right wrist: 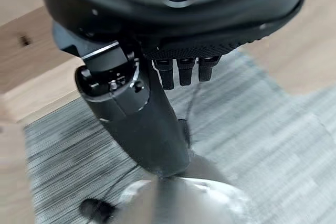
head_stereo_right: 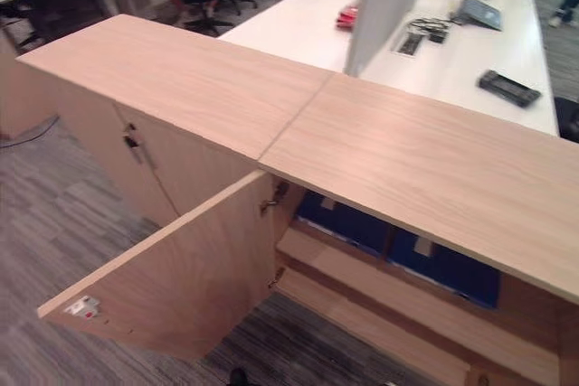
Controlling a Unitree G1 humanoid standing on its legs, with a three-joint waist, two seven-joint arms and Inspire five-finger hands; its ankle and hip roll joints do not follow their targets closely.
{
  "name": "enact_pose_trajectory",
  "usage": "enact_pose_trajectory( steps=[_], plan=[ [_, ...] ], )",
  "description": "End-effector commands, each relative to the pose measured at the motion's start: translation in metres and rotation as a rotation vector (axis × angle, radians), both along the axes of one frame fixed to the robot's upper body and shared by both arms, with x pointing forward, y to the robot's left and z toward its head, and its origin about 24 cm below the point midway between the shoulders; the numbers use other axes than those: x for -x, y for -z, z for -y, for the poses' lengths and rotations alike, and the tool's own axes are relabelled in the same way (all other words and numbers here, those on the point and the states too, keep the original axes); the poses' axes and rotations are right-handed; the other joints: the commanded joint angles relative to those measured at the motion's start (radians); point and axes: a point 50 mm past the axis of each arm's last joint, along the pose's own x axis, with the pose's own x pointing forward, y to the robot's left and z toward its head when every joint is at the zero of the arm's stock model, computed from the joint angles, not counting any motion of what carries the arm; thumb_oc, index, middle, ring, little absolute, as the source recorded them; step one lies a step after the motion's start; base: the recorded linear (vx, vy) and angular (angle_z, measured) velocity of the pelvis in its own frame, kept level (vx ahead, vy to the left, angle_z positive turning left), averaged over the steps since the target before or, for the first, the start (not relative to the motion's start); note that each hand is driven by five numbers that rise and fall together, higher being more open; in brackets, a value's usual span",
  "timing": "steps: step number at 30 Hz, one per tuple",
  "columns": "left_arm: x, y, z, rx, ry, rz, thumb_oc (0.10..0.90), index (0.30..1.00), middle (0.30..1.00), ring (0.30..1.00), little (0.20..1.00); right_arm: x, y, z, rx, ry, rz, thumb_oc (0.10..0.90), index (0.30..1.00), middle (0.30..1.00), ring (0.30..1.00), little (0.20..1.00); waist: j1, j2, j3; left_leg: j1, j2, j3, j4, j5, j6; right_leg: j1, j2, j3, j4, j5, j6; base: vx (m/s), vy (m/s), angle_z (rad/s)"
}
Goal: Put the empty folder in the office cabinet
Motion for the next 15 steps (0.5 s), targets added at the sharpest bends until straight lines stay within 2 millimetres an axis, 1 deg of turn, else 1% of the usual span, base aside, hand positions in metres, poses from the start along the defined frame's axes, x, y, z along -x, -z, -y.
enact_pose_trajectory(
  steps=[1, 2, 3, 4, 5, 6, 7, 8, 9, 10, 11, 12, 13, 14, 15],
  plan=[
    [-0.014, -0.001, -0.001, -0.016, 0.035, 0.016, 0.8, 0.9, 0.9, 0.9, 0.9, -0.004, 0.003, -0.017, -0.085, 0.042, 0.025, 0.8, 0.9, 0.9, 0.9, 0.9, 0.008, 0.022, 0.015, -0.009, 0.046, -0.203, -0.037, -0.059, -0.091, -0.054, -0.044, 0.155, -0.011, 0.064, 0.086, 0.01, -0.062, 0.68],
    [-0.014, -0.001, -0.001, -0.016, 0.035, 0.016, 0.8, 0.9, 0.9, 0.9, 0.9, -0.004, 0.003, -0.017, -0.086, 0.043, 0.025, 0.8, 0.9, 0.9, 0.9, 0.9, 0.005, 0.021, 0.014, -0.012, 0.043, -0.205, -0.037, -0.058, -0.09, -0.056, -0.048, 0.153, -0.007, 0.063, 0.086, 0.04, -0.111, 1.41],
    [-0.02, -0.004, -0.012, -0.054, 0.03, 0.036, 0.8, 0.9, 0.9, 0.9, 0.9, 0.007, 0.005, -0.017, -0.103, 0.1, 0.015, 0.8, 0.9, 0.9, 0.9, 0.9, -0.029, 0.022, 0.026, -0.028, 0.022, -0.299, -0.035, -0.041, -0.083, -0.05, -0.043, 0.425, 0.018, 0.016, 0.087, 0.07, -0.091, 1.66],
    [-0.021, -0.005, -0.014, -0.063, 0.025, 0.041, 0.8, 0.9, 0.9, 0.9, 0.9, 0.014, 0.007, -0.019, -0.114, 0.114, -0.002, 0.8, 0.9, 0.9, 0.9, 0.9, -0.037, 0.02, 0.03, -0.034, 0.023, -0.336, -0.033, -0.035, -0.085, -0.019, -0.033, 0.505, 0.022, -0.006, 0.084, 0.07, -0.092, 1.64],
    [-0.021, -0.005, -0.014, -0.063, 0.025, 0.041, 0.8, 0.9, 0.9, 0.9, 0.9, 0.014, 0.007, -0.019, -0.114, 0.114, -0.001, 0.8, 0.9, 0.9, 0.9, 0.9, -0.038, 0.02, 0.029, -0.036, 0.022, -0.337, -0.034, -0.034, -0.084, -0.02, -0.033, 0.504, 0.02, -0.004, 0.084, 0.07, -0.1, 1.49],
    [-0.02, -0.006, -0.019, -0.08, 0.016, 0.043, 0.8, 0.9, 0.9, 0.9, 0.9, 0.019, 0.008, -0.021, -0.117, 0.114, -0.019, 0.8, 0.9, 0.9, 0.9, 0.9, -0.036, 0.018, 0.032, -0.034, 0.024, -0.368, -0.036, -0.03, -0.088, -0.002, -0.024, 0.532, 0.023, -0.032, 0.069, 0.07, -0.161, 1.2],
    [-0.021, -0.008, -0.024, -0.095, 0.004, 0.047, 0.8, 0.9, 0.9, 0.9, 0.9, 0.021, 0.009, -0.022, -0.119, 0.117, -0.03, 0.8, 0.9, 0.9, 0.9, 0.9, -0.035, 0.011, 0.029, -0.043, 0.031, -0.399, -0.038, -0.02, -0.101, 0.01, -0.008, 0.525, 0.018, -0.055, 0.064, 0.1, -0.276, 1.0],
    [-0.019, -0.008, -0.027, -0.103, -0.011, 0.046, 0.8, 0.9, 0.9, 0.9, 0.9, 0.025, 0.01, -0.024, -0.12, 0.118, -0.042, 0.8, 0.9, 0.9, 0.9, 0.9, -0.032, 0.004, 0.027, -0.05, 0.043, -0.417, -0.037, -0.017, -0.109, 0.019, 0.008, 0.506, 0.012, -0.08, 0.062, 0.09, -0.332, 0.49],
    [-0.017, -0.008, -0.027, -0.1, -0.031, 0.045, 0.8, 0.9, 0.9, 0.9, 0.9, 0.028, 0.011, -0.025, -0.118, 0.11, -0.053, 0.8, 0.9, 0.9, 0.9, 0.9, -0.031, 0.004, 0.028, -0.051, 0.055, -0.434, -0.037, -0.01, -0.117, 0.021, 0.024, 0.503, 0.016, -0.096, 0.053, 0.09, -0.34, 0.6],
    [-0.016, -0.009, -0.029, -0.099, -0.066, 0.053, 0.8, 0.9, 0.9, 0.9, 0.9, 0.03, 0.011, -0.025, -0.113, 0.094, -0.064, 0.8, 0.9, 0.9, 0.9, 0.9, -0.026, 0.006, 0.035, -0.046, 0.074, -0.449, -0.035, -0.004, -0.128, 0.022, 0.042, 0.509, 0.024, -0.111, 0.043, 0.11, -0.451, 0.74],
    [-0.014, -0.009, -0.03, -0.087, -0.139, 0.065, 0.8, 0.9, 0.9, 0.9, 0.9, 0.035, 0.012, -0.025, -0.108, 0.082, -0.083, 0.8, 0.9, 0.9, 0.9, 0.9, -0.017, 0.013, 0.05, -0.045, 0.104, -0.476, -0.024, 0.008, -0.147, 0.032, 0.081, 0.503, 0.032, -0.141, 0.018, 0.08, -0.34, 0.61],
    [-0.014, -0.009, -0.03, -0.087, -0.139, 0.065, 0.8, 0.9, 0.9, 0.9, 0.9, 0.035, 0.012, -0.025, -0.107, 0.082, -0.082, 0.8, 0.9, 0.9, 0.9, 0.9, -0.019, 0.013, 0.048, -0.048, 0.104, -0.478, -0.024, 0.01, -0.147, 0.031, 0.081, 0.501, 0.03, -0.139, 0.018, 0.05, -0.403, 0.27],
    [-0.012, -0.008, -0.031, -0.072, -0.215, 0.078, 0.8, 0.9, 0.9, 0.9, 0.9, 0.031, 0.011, -0.022, -0.099, 0.108, -0.058, 0.8, 0.9, 0.9, 0.9, 0.9, -0.015, 0.022, 0.069, -0.058, 0.13, -0.495, -0.004, 0.031, -0.168, 0.034, 0.113, 0.488, 0.051, -0.164, -0.008, -0.01, -0.175, 0.2],
    [-0.012, -0.008, -0.03, -0.072, -0.215, 0.078, 0.8, 0.9, 0.9, 0.9, 0.9, 0.031, 0.011, -0.021, -0.099, 0.108, -0.058, 0.8, 0.9, 0.9, 0.9, 0.9, -0.018, 0.023, 0.067, -0.063, 0.129, -0.498, -0.003, 0.033, -0.167, 0.032, 0.113, 0.485, 0.049, -0.162, -0.007, -0.08, -0.315, 0.3],
    [-0.016, -0.008, -0.028, -0.069, -0.262, 0.096, 0.8, 0.9, 0.9, 0.9, 0.9, 0.023, 0.008, -0.015, -0.085, 0.127, -0.023, 0.8, 0.9, 0.9, 0.9, 0.9, -0.038, 0.023, 0.088, -0.096, 0.156, -0.439, 0.036, 0.056, -0.167, 0.03, 0.13, 0.465, 0.057, -0.171, -0.023, -0.09, -0.179, 0.36]
  ],
)
